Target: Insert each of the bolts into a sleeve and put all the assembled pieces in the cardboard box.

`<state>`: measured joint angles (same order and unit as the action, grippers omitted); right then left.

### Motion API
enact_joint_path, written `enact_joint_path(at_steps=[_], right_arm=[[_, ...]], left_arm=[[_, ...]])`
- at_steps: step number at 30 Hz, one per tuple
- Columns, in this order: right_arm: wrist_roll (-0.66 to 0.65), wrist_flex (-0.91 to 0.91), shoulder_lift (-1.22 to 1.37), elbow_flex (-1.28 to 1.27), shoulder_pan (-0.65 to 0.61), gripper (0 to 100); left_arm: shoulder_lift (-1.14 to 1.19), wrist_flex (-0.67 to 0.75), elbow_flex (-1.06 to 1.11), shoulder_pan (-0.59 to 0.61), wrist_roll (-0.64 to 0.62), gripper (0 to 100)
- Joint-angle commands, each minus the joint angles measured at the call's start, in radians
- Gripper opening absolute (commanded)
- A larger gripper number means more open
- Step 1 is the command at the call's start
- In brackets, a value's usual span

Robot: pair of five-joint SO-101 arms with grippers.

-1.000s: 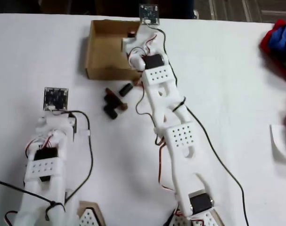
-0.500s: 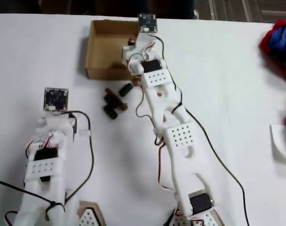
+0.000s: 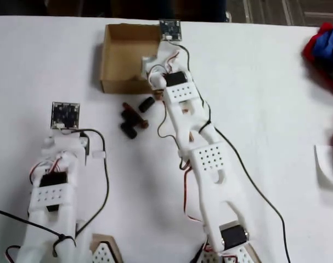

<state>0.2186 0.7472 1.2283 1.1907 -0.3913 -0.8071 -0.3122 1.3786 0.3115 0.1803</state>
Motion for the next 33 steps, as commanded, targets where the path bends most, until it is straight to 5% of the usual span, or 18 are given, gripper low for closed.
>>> enact_joint_path(at_steps=[1, 8, 12, 21, 25, 29, 33], right_arm=[[0.0, -0.015, -0.019, 0.08, 0.018, 6.8], [0.0, 0.108, -0.019, 0.287, 0.068, 2.1], [-0.023, 0.404, -0.019, 0.448, 0.084, 2.1], [-0.302, 1.006, -0.107, 0.471, -0.042, 2.2], [-0.356, 1.024, -0.13, 0.396, -0.122, 2.2], [-0.358, 1.024, -0.18, 0.305, -0.206, 2.4], [-0.359, 1.021, -0.197, 0.239, -0.269, 13.0]], left_arm=[[-0.006, 0.011, -0.002, -0.003, -0.002, 14], [-0.003, 0.011, -0.002, -0.003, -0.002, 14], [-0.003, 0.017, -0.002, -0.003, -0.002, 14], [-0.006, 0.017, -0.008, 0.002, -0.003, 14], [-0.006, 0.018, -0.01, 0.008, -0.017, 14], [-0.008, 0.038, -0.022, 0.117, -0.163, 14], [-0.008, 0.061, -0.025, 0.247, -0.29, 14]])
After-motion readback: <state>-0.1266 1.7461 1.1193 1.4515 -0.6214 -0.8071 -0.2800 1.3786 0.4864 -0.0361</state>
